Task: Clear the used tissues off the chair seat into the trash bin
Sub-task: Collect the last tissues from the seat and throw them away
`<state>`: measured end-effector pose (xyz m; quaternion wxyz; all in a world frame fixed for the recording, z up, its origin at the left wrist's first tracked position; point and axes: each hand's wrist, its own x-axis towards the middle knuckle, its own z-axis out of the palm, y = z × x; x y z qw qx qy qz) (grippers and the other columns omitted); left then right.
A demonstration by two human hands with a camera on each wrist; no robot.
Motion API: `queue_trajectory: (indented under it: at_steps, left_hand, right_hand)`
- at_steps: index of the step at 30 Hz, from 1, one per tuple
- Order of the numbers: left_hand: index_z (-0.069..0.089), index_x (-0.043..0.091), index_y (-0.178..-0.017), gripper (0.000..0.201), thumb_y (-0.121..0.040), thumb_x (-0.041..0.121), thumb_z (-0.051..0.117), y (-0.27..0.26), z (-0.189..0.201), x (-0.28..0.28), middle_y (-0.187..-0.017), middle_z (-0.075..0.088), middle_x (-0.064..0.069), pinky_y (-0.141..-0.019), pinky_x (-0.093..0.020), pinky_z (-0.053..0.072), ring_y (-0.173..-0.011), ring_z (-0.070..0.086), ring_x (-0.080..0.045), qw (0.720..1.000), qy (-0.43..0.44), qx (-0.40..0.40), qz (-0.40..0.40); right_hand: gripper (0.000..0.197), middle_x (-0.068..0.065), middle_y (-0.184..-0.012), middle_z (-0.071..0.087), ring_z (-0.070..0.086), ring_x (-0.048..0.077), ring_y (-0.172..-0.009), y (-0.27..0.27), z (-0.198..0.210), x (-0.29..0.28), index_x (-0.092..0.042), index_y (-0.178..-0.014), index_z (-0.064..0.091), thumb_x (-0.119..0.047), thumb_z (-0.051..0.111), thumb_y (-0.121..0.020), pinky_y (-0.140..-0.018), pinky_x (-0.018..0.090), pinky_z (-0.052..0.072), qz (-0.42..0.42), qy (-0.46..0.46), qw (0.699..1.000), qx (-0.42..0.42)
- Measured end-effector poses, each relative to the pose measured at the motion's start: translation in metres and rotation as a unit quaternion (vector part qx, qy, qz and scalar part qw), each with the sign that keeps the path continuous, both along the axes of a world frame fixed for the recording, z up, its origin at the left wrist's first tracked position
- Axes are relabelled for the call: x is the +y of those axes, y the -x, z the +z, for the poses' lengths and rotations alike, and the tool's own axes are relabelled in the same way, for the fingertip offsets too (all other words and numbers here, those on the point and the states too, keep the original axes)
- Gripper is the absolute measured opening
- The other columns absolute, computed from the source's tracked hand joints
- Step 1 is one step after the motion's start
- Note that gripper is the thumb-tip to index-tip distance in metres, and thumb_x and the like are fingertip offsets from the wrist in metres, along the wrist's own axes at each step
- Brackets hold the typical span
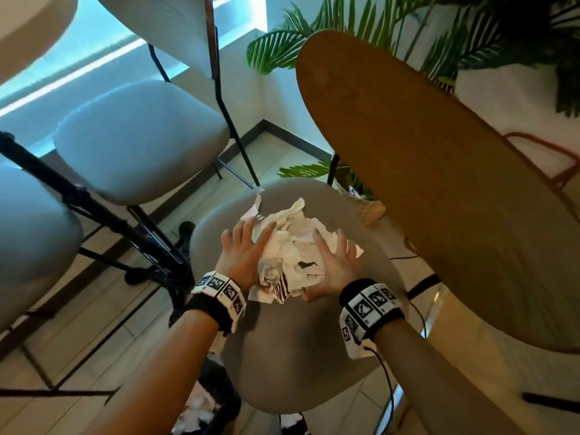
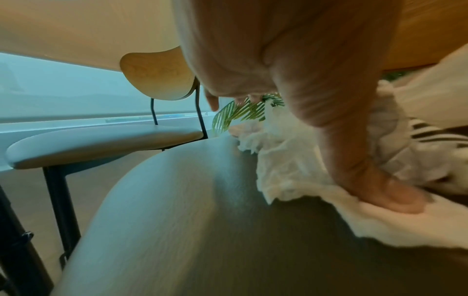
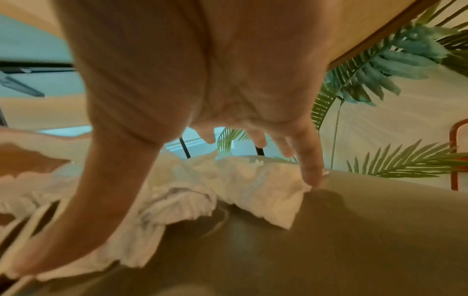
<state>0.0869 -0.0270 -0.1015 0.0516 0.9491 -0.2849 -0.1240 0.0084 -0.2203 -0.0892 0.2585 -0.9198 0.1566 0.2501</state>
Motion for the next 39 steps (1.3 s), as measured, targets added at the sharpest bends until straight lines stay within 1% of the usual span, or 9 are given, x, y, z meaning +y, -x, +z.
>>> queue_trajectory:
  at_steps: [5, 9, 15, 18, 21, 26, 29, 35, 39]
  left_hand:
    - [-0.029, 0.036, -0.137, 0.139, -0.055, 0.043, 0.083, -0.018, -0.009, -0.011, -0.147, -0.038, -0.013, -0.106, -0.070, -0.013, -0.133, -0.033, -0.042, 0.995, -0.033, 0.088, 0.014]
    - [-0.024, 0.034, -0.139, 0.145, -0.045, 0.044, 0.087, -0.040, -0.011, -0.006, -0.157, -0.014, -0.010, -0.109, -0.066, -0.007, -0.142, -0.013, -0.039, 0.989, -0.039, 0.142, 0.028]
    - [0.015, 0.023, -0.145, 0.083, -0.079, 0.009, 0.064, -0.030, -0.010, -0.005, -0.148, 0.034, -0.008, -0.112, -0.041, 0.025, -0.134, 0.030, -0.028, 0.995, 0.048, 0.084, -0.011]
    - [0.044, 0.019, -0.130, 0.050, -0.083, 0.014, 0.060, -0.020, -0.014, -0.004, -0.133, 0.047, -0.005, -0.101, -0.036, 0.038, -0.117, 0.042, -0.024, 0.991, 0.063, 0.096, -0.062]
    - [0.060, 0.018, -0.109, 0.023, -0.087, 0.016, 0.055, -0.014, -0.009, -0.008, -0.117, 0.055, -0.003, -0.095, -0.031, 0.045, -0.104, 0.050, -0.017, 0.983, 0.132, 0.101, -0.080]
    - [0.064, 0.013, -0.099, 0.015, -0.087, 0.014, 0.055, -0.002, 0.000, -0.011, -0.106, 0.059, -0.006, -0.089, -0.027, 0.048, -0.093, 0.056, -0.015, 0.974, 0.172, 0.127, -0.071]
    - [0.065, 0.011, -0.100, 0.016, -0.088, 0.013, 0.054, 0.006, 0.005, -0.010, -0.107, 0.061, -0.008, -0.090, -0.027, 0.047, -0.096, 0.058, -0.019, 0.971, 0.177, 0.147, -0.062]
    - [0.061, 0.007, -0.105, 0.017, -0.090, 0.012, 0.053, 0.014, 0.015, -0.008, -0.107, 0.065, -0.009, -0.089, -0.028, 0.046, -0.100, 0.061, -0.022, 0.974, 0.160, 0.158, -0.011]
    - [0.062, 0.007, -0.096, 0.013, -0.088, 0.014, 0.057, 0.027, 0.018, 0.021, -0.100, 0.067, -0.010, -0.080, -0.025, 0.045, -0.094, 0.062, -0.023, 0.974, 0.148, 0.170, 0.010]
  right_hand:
    - [0.140, 0.008, -0.155, -0.029, -0.007, 0.048, -0.143, -0.007, -0.015, 0.007, -0.050, -0.136, -0.023, -0.035, 0.089, -0.053, -0.111, 0.068, 0.019, 0.012, 0.012, 0.997, 0.078]
    - [0.137, 0.012, -0.158, -0.003, 0.008, 0.049, -0.141, -0.028, -0.020, 0.021, -0.049, -0.136, -0.023, -0.034, 0.087, -0.056, -0.111, 0.064, 0.024, 0.017, 0.009, 0.999, 0.033]
    - [0.112, 0.017, -0.146, 0.025, 0.029, 0.040, -0.131, -0.043, -0.022, 0.031, -0.045, -0.141, -0.014, -0.031, 0.074, -0.075, -0.110, 0.054, 0.030, 0.014, -0.021, 0.998, -0.050]
    - [0.093, 0.012, -0.150, 0.017, 0.025, 0.037, -0.136, -0.041, -0.025, 0.038, -0.046, -0.143, -0.005, -0.030, 0.065, -0.083, -0.113, 0.050, 0.027, -0.001, -0.068, 0.997, -0.019]
    - [0.070, 0.008, -0.145, 0.039, 0.042, 0.033, -0.131, -0.041, -0.033, 0.038, -0.055, -0.135, 0.018, -0.045, 0.058, -0.079, -0.109, 0.052, 0.036, -0.031, -0.162, 0.986, -0.037]
    - [0.050, 0.010, -0.131, 0.055, 0.057, 0.025, -0.109, -0.034, -0.018, 0.037, -0.034, -0.136, 0.032, -0.035, 0.051, -0.090, -0.093, 0.038, 0.047, -0.009, -0.119, 0.990, -0.080]
    - [0.042, 0.016, -0.141, 0.039, 0.046, 0.030, -0.124, -0.031, -0.006, 0.041, -0.013, -0.131, 0.046, -0.015, 0.055, -0.089, -0.102, 0.035, 0.040, 0.024, -0.090, 0.995, -0.022]
    - [0.027, 0.011, -0.139, 0.043, 0.051, 0.014, -0.102, -0.025, 0.011, 0.044, -0.008, -0.119, 0.055, -0.014, 0.050, -0.093, -0.081, 0.013, 0.039, 0.025, -0.137, 0.990, -0.026]
    - [0.018, 0.011, -0.122, 0.056, 0.051, 0.016, -0.098, -0.017, 0.023, 0.067, -0.012, -0.106, 0.061, -0.017, 0.055, -0.089, -0.081, 0.025, 0.039, 0.086, -0.105, 0.990, -0.029]
